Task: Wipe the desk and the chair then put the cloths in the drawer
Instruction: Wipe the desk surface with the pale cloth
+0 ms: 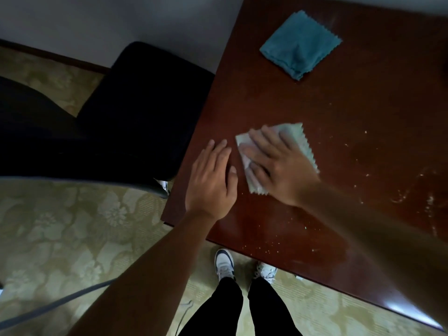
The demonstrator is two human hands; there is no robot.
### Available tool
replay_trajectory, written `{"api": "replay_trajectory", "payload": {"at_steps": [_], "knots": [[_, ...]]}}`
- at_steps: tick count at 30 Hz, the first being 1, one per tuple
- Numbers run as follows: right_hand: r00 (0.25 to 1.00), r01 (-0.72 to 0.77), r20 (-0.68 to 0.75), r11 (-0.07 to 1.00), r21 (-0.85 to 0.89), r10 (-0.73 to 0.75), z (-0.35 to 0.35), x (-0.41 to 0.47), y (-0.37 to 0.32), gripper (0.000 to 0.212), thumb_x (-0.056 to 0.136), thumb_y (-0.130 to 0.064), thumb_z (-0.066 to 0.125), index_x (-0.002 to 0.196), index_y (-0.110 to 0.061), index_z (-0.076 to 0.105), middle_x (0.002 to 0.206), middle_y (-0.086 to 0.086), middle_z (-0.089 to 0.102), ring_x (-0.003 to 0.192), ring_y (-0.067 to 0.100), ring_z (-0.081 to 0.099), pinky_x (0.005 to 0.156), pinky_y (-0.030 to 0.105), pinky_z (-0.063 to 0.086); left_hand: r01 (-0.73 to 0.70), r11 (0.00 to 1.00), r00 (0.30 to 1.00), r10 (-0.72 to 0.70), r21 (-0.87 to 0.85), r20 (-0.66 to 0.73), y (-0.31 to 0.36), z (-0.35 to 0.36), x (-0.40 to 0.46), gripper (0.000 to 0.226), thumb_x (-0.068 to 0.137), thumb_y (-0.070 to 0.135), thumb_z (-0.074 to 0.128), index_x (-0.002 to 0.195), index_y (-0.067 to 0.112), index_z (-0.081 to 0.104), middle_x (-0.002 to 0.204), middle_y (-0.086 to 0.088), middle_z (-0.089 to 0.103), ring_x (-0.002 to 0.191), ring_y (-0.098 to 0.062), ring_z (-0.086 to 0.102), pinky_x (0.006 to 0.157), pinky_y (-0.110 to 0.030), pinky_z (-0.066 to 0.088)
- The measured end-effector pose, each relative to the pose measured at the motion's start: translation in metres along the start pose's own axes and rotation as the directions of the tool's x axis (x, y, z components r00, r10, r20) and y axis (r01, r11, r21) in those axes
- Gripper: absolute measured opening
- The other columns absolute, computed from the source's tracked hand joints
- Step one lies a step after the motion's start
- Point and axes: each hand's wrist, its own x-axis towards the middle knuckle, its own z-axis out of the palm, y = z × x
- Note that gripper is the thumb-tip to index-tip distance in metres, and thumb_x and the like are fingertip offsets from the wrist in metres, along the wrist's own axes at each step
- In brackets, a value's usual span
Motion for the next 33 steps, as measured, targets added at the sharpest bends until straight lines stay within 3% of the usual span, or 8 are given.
{"api": "replay_trajectory", "payload": {"at_steps": [4, 10, 15, 20, 24, 26, 30, 33], "knots": [[0.961, -0.277, -0.01, 0.959, -0.052, 0.277, -0.018, 0.039, 0.069, 0.07, 0.096, -0.049, 0.004, 0.155, -0.019, 0.025, 0.161, 0.014, 0.021, 0.149, 0.037, 0.012, 0.118, 0.052, 0.01, 0.005, 1.0, 1.0, -0.005, -0.001, 0.004, -0.002, 0.0, -0.001, 0.045, 0.099, 0.028, 0.04, 0.136, 0.006, 0.053, 0.15, -0.008, 0.048, 0.146, -0.025, 0.032, 0.121, -0.032, 0.015], [0.892, -0.448, -0.075, 0.894, -0.001, 0.447, -0.017, -0.004, 0.083, 0.066, 0.097, -0.047, 0.008, 0.155, -0.021, 0.026, 0.163, 0.008, 0.018, 0.151, 0.032, 0.007, 0.119, 0.052, 0.005, -0.015, 1.0, 1.0, 0.014, 0.028, 0.016, 0.0, 0.001, -0.001, 0.045, 0.099, 0.029, 0.04, 0.136, 0.005, 0.053, 0.15, -0.011, 0.048, 0.146, -0.029, 0.033, 0.12, -0.046, 0.026], [0.951, -0.31, -0.019, 0.95, -0.024, 0.31, -0.007, -0.066, 0.049, 0.058, 0.102, -0.046, 0.014, 0.155, -0.026, 0.025, 0.163, 0.004, 0.018, 0.151, 0.027, 0.007, 0.121, 0.053, 0.004, 0.004, 1.0, 0.999, -0.004, 0.025, 0.032, 0.001, 0.001, -0.001, 0.048, 0.099, 0.031, 0.038, 0.137, 0.006, 0.051, 0.152, -0.01, 0.045, 0.147, -0.028, 0.03, 0.121, -0.046, 0.023], [0.883, -0.468, -0.031, 0.883, -0.018, 0.468, -0.022, -0.024, 0.094, 0.072, 0.092, -0.051, 0.001, 0.156, -0.024, 0.019, 0.164, 0.008, 0.014, 0.151, 0.031, 0.006, 0.12, 0.053, 0.004, 0.001, 1.0, 1.0, -0.002, 0.01, 0.021, 0.002, 0.001, -0.002, 0.047, 0.098, 0.031, 0.041, 0.137, 0.006, 0.051, 0.151, -0.01, 0.046, 0.147, -0.028, 0.03, 0.12, -0.048, 0.025], [0.973, -0.219, -0.066, 0.975, 0.03, 0.221, 0.002, -0.072, 0.036, 0.056, 0.102, -0.041, 0.022, 0.153, -0.02, 0.031, 0.161, 0.009, 0.022, 0.15, 0.03, 0.013, 0.121, 0.051, 0.007, 0.005, 1.0, 1.0, -0.005, 0.008, 0.029, 0.002, 0.0, -0.002, 0.048, 0.099, 0.031, 0.041, 0.138, 0.006, 0.05, 0.152, -0.01, 0.045, 0.148, -0.028, 0.029, 0.121, -0.047, 0.023], [0.989, -0.14, -0.039, 0.989, 0.046, 0.142, -0.004, -0.083, 0.051, 0.054, 0.103, -0.041, 0.028, 0.152, -0.021, 0.033, 0.16, 0.009, 0.024, 0.15, 0.03, 0.014, 0.121, 0.05, 0.007, 0.001, 1.0, 1.0, -0.002, 0.012, 0.027, 0.002, 0.0, -0.002, 0.048, 0.098, 0.032, 0.04, 0.138, 0.006, 0.05, 0.152, -0.01, 0.045, 0.148, -0.028, 0.029, 0.121, -0.047, 0.023], [0.92, -0.383, -0.079, 0.924, 0.013, 0.383, -0.025, -0.043, 0.121, 0.064, 0.098, -0.047, 0.017, 0.152, -0.016, 0.033, 0.158, 0.017, 0.028, 0.147, 0.04, 0.019, 0.118, 0.053, 0.008, -0.015, 1.0, 1.0, 0.015, 0.01, 0.008, 0.0, 0.001, -0.002, 0.047, 0.099, 0.031, 0.043, 0.137, 0.005, 0.051, 0.15, -0.011, 0.047, 0.147, -0.029, 0.031, 0.12, -0.048, 0.026], [0.921, -0.371, -0.097, 0.925, 0.08, 0.378, -0.022, -0.037, 0.099, 0.063, 0.098, -0.045, 0.02, 0.151, -0.015, 0.034, 0.159, 0.017, 0.027, 0.148, 0.038, 0.018, 0.119, 0.054, 0.007, -0.016, 1.0, 1.0, 0.016, 0.02, 0.008, 0.0, 0.001, -0.003, 0.046, 0.099, 0.03, 0.044, 0.137, 0.005, 0.051, 0.15, -0.011, 0.047, 0.146, -0.029, 0.032, 0.119, -0.049, 0.027]]}}
